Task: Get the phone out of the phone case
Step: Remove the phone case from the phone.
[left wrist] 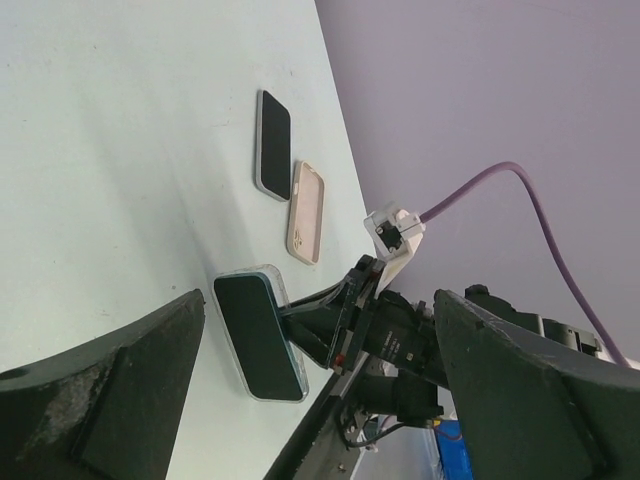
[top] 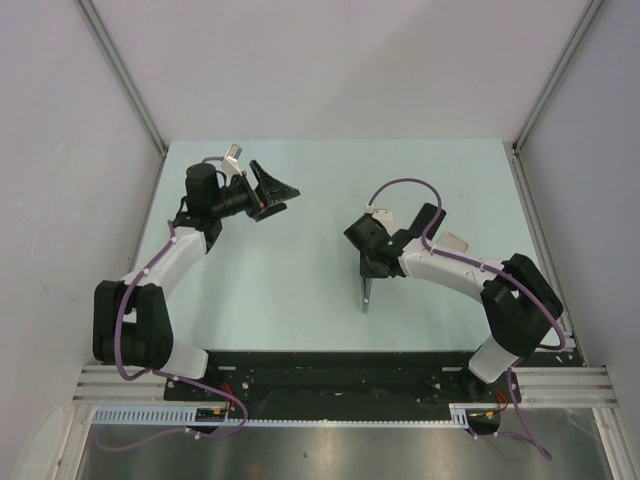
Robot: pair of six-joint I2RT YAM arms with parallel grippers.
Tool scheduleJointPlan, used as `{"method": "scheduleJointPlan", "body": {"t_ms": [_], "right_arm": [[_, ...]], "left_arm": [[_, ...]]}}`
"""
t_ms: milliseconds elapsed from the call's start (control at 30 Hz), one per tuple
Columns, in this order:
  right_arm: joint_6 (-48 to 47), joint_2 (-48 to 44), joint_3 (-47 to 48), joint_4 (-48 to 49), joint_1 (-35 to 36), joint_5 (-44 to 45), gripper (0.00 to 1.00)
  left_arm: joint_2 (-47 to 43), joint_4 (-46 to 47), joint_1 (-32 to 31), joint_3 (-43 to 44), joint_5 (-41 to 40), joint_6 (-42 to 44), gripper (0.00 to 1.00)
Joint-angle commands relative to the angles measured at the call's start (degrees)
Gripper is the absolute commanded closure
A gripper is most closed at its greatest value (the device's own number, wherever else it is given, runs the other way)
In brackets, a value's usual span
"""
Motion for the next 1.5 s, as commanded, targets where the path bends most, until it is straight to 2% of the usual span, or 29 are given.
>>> {"method": "scheduleJointPlan", "body": {"t_ms": [0,200,467,800,1167,1300,1333,1400,1467], "right_arm": [[0.0,6.0,-0.63,0.67,0.6,-1.4,0.79],[0.44,9.79,-1.94,2.69,-0.1,-3.25,0.79],[0.0,10.32,-5.19,2.6,-2.12,-3.86,0.79],[-0.44,17.62,-7.92,9.1,-2.3,-6.85,0.78],[0.0,19.64,-8.54,11.48,-2.21,-8.17,0.8],[0.17,19.2,-8.63,12.53,-2.21,-8.43,0.82],[-0.09,19.2,-8.63,12.97,-2.12,-9.21,0.82],[-0.53,19.38,-8.54,14.2,-2.21,-10.45,0.78],[-0.62,19.9,-8.63,14.21,-2.21,-11.07,0.69]], "left_arm": [[-1.79,-1.01,0.02,2.57,-0.25,2.98,0.0],[-2.23,-2.42,0.02,2.21,-0.42,4.29,0.0],[-2.23,-3.3,0.02,2.39,-0.51,4.91,0.0],[-2.5,-3.74,0.02,2.48,-0.34,5.17,0.0],[-2.06,-4.26,-0.07,2.13,-0.34,5.26,0.0],[-1.09,-6.89,-3.66,0.46,-3.66,5.17,0.0],[-0.57,-8.21,-6.72,0.02,-5.68,5.0,0.0],[1.71,-8.22,-10.59,-1.56,-7.53,3.95,0.0],[4.43,-6.73,-12.28,-3.22,-9.21,1.14,0.0]]}}
